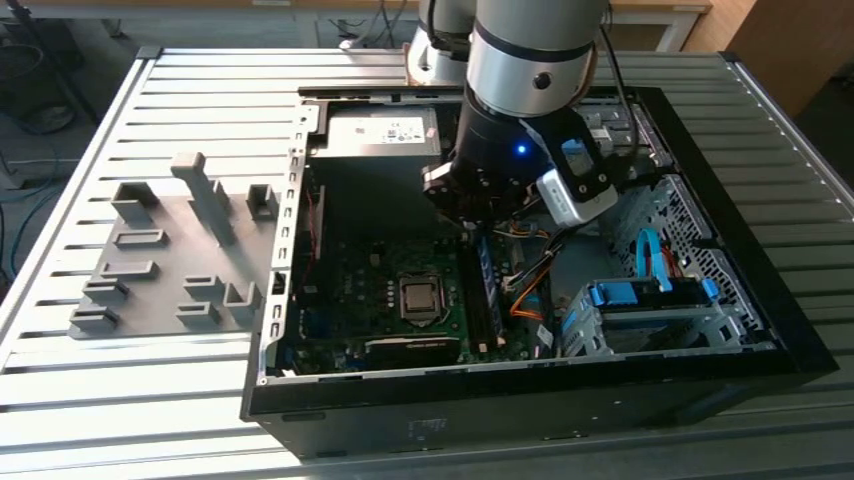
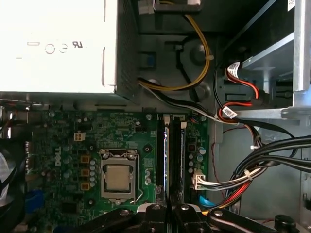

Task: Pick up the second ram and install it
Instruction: 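Insert the second ram into the second slot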

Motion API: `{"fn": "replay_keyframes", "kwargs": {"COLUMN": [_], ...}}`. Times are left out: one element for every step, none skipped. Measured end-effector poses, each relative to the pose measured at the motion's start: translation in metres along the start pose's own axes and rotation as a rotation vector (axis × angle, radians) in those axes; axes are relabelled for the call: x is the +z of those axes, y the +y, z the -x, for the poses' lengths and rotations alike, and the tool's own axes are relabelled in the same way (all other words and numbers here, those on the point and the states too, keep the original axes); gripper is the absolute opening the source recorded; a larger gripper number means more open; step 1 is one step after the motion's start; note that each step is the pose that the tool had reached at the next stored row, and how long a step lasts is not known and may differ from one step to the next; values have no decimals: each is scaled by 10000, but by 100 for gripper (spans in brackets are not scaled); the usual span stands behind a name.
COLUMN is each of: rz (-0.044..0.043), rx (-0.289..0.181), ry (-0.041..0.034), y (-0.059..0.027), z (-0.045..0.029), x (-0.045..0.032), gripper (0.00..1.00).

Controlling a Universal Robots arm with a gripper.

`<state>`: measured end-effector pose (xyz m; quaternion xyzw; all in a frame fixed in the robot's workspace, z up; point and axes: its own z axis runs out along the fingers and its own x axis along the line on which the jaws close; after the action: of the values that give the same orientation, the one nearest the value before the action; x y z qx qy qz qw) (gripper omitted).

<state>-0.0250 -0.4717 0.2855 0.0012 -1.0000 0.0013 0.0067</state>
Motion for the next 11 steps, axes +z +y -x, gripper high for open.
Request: {"fn": "replay_keyframes", "kwargs": {"rz": [0,1,3,3,3,4,2,2,3,6,5], "rx": [46,114,182,229,249,256,256,257,256,257,257], "ry": [0,0,0,1,1,1,1,2,1,0,1], "y": [0,0,0,0,-2,-2,-5,-9,-12,-14,-17], "z": [0,0,0,1,1,1,1,1,1,1,1], "x": [12,22,30,36,41,47,52,59,68,79,90], "gripper": [14,14,14,14,14,14,14,14,14,14,14]}}
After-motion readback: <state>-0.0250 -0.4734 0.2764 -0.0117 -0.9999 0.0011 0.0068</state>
